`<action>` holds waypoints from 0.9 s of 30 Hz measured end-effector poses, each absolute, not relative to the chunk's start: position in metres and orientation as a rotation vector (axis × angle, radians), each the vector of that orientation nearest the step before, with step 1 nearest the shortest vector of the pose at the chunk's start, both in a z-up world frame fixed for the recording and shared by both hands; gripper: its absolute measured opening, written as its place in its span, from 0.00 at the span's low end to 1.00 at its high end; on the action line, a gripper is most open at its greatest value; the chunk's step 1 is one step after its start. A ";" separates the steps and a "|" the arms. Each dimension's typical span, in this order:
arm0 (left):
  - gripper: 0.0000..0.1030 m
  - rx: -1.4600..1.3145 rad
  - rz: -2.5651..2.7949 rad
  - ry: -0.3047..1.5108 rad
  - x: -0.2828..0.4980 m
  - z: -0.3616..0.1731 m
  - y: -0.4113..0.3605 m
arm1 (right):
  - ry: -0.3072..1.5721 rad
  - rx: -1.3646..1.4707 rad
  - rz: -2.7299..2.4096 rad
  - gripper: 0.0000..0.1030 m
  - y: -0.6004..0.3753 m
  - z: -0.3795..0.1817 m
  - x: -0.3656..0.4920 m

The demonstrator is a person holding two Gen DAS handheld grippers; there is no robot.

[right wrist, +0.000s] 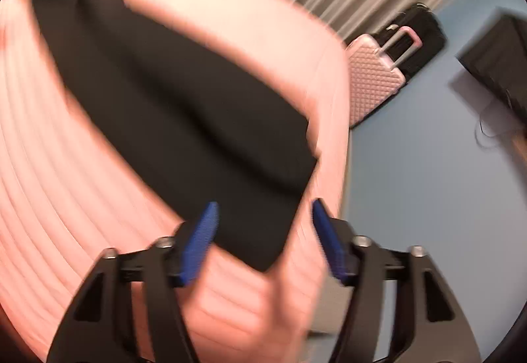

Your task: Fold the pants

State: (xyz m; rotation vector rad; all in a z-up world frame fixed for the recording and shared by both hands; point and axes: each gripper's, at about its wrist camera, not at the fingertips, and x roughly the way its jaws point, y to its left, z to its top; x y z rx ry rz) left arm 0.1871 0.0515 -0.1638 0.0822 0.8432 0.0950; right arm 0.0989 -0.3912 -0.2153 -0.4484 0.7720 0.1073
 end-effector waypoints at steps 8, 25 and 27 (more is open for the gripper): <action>0.95 0.048 0.187 0.866 0.204 -0.202 0.112 | 0.858 0.257 0.574 0.50 -0.229 -0.215 0.208; 0.95 0.139 0.056 0.883 0.223 -0.249 0.134 | 0.975 0.005 -0.129 0.68 -0.488 -0.238 0.116; 0.95 0.126 0.015 0.860 0.212 -0.240 0.115 | 0.908 -0.221 -0.129 0.67 -0.486 -0.238 0.114</action>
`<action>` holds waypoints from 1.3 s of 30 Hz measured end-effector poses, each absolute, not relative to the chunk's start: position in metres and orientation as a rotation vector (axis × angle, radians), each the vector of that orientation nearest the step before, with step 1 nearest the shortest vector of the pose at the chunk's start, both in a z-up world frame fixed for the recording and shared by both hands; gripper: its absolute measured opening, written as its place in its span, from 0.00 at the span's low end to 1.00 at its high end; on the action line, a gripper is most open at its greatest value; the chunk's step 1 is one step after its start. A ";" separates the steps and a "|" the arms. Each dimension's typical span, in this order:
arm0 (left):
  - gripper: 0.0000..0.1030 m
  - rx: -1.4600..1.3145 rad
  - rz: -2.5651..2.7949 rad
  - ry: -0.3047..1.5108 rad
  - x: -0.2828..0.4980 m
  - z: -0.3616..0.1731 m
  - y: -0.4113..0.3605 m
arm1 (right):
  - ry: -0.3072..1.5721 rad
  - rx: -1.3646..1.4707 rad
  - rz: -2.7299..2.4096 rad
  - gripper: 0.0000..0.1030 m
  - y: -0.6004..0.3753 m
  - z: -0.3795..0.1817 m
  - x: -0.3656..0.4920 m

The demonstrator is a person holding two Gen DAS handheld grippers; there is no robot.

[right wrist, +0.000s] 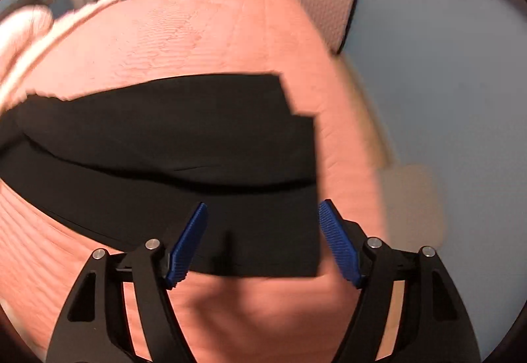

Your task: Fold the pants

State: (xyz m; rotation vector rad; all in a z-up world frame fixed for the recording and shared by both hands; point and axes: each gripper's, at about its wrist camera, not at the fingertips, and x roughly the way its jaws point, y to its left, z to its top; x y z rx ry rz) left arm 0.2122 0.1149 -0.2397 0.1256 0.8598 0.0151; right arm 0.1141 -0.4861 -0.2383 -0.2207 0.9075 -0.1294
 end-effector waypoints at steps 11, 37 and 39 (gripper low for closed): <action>0.95 0.090 -0.046 0.867 0.197 -0.222 0.042 | 1.004 -0.470 0.332 0.15 -0.447 -0.268 0.195; 0.95 0.102 0.139 0.895 0.213 -0.223 0.119 | 0.771 -0.250 -0.170 0.74 -0.466 -0.198 0.211; 0.95 0.079 0.122 0.904 0.222 -0.234 0.121 | 0.714 -0.311 -0.243 0.86 -0.454 -0.190 0.189</action>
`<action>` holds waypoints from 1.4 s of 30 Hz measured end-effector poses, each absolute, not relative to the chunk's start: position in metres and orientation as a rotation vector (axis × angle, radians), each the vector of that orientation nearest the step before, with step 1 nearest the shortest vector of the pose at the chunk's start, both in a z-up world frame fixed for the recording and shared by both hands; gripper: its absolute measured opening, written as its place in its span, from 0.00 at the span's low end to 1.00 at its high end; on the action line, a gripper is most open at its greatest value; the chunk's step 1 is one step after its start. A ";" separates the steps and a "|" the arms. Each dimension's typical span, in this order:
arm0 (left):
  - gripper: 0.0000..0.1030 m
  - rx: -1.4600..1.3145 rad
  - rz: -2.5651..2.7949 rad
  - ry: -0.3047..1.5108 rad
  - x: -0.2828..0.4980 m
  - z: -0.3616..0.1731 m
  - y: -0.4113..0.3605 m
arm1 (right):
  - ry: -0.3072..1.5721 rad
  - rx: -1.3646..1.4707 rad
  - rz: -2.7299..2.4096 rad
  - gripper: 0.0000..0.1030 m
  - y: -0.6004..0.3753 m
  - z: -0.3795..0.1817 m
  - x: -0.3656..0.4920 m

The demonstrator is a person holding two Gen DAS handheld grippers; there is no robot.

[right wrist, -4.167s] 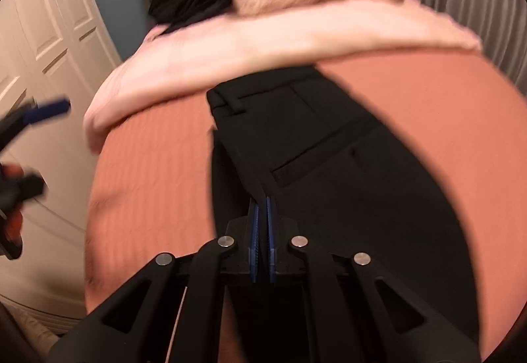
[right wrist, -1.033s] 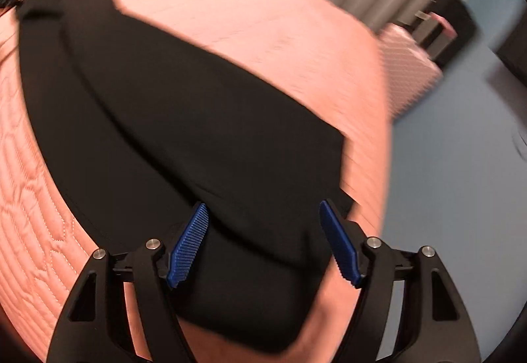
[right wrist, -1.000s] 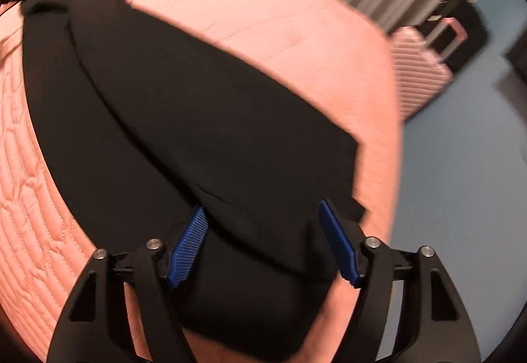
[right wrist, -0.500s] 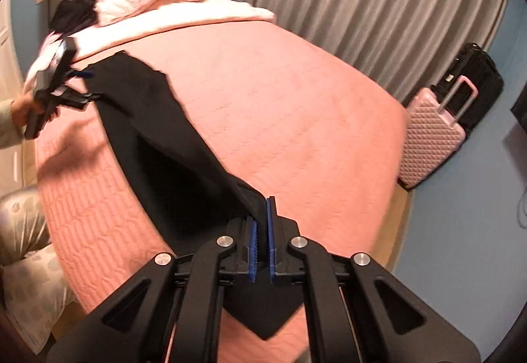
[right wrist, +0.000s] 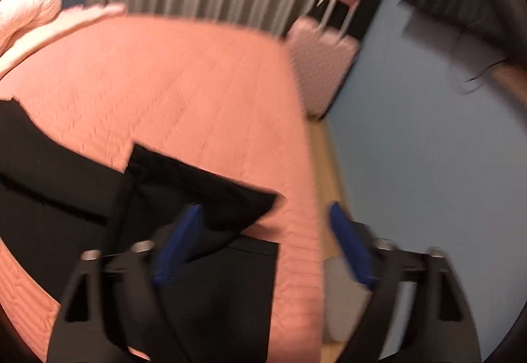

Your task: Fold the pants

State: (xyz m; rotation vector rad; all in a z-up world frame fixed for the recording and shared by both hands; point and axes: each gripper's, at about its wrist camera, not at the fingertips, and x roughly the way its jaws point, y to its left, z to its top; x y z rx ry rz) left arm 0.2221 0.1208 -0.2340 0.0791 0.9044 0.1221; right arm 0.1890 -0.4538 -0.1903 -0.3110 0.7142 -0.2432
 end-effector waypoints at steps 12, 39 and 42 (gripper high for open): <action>0.95 0.061 0.059 0.940 0.240 -0.255 0.099 | 0.906 0.500 -0.087 0.69 -0.391 -0.301 0.170; 0.95 0.141 0.140 0.901 0.216 -0.223 0.135 | 0.761 0.214 -0.479 0.72 -0.442 -0.233 0.109; 0.95 0.158 0.080 0.885 0.213 -0.217 0.109 | 0.824 -0.043 -0.369 0.74 -0.411 -0.246 0.144</action>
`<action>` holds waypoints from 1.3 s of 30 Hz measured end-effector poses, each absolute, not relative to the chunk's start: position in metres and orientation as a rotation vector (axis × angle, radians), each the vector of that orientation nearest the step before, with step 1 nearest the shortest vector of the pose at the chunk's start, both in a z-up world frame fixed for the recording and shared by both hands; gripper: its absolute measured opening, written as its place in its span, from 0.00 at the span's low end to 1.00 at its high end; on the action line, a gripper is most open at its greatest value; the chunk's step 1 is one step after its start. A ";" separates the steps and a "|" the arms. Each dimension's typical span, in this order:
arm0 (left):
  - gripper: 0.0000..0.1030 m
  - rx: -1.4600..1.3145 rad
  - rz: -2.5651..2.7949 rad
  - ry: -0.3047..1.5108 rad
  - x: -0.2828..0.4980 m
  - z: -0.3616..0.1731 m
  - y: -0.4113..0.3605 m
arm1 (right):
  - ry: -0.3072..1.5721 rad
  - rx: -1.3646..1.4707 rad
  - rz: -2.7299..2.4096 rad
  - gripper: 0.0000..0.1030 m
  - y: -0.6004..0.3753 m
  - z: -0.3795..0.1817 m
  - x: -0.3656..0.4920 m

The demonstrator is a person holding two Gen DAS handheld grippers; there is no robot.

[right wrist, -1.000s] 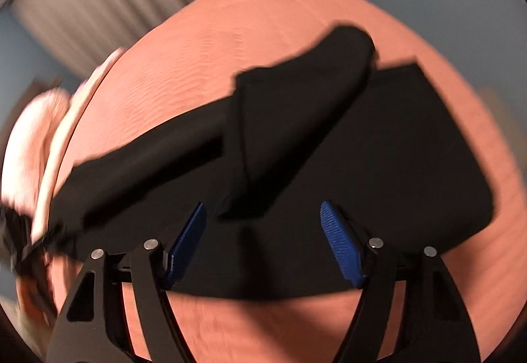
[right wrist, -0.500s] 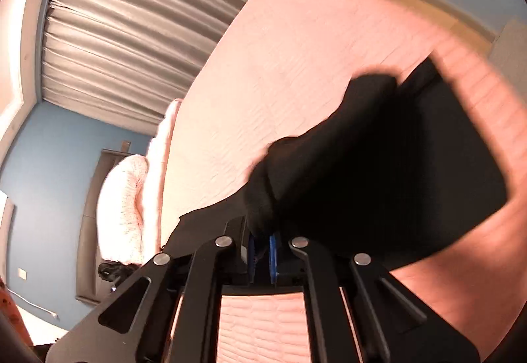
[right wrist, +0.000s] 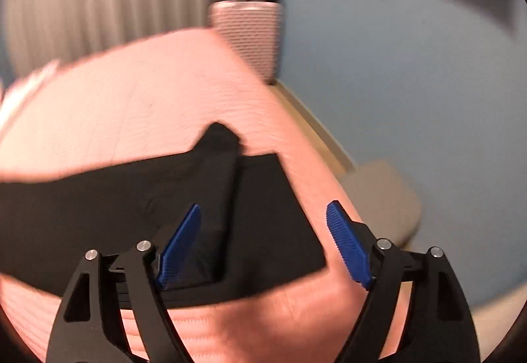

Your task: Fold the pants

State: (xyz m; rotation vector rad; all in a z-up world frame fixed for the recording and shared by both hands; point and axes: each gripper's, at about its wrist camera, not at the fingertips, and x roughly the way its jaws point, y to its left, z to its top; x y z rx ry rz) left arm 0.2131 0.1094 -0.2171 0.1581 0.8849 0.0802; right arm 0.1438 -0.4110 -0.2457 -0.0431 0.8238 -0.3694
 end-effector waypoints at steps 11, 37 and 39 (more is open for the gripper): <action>0.95 0.214 -0.052 0.921 0.197 -0.228 0.035 | 0.872 0.376 -0.349 0.00 -0.496 -0.277 0.134; 0.95 0.250 0.028 0.891 0.207 -0.222 0.000 | 0.919 -0.166 -0.212 0.25 -0.425 -0.305 0.192; 0.95 0.246 0.027 0.882 0.207 -0.217 0.002 | 0.895 -0.139 -0.199 0.29 -0.415 -0.286 0.177</action>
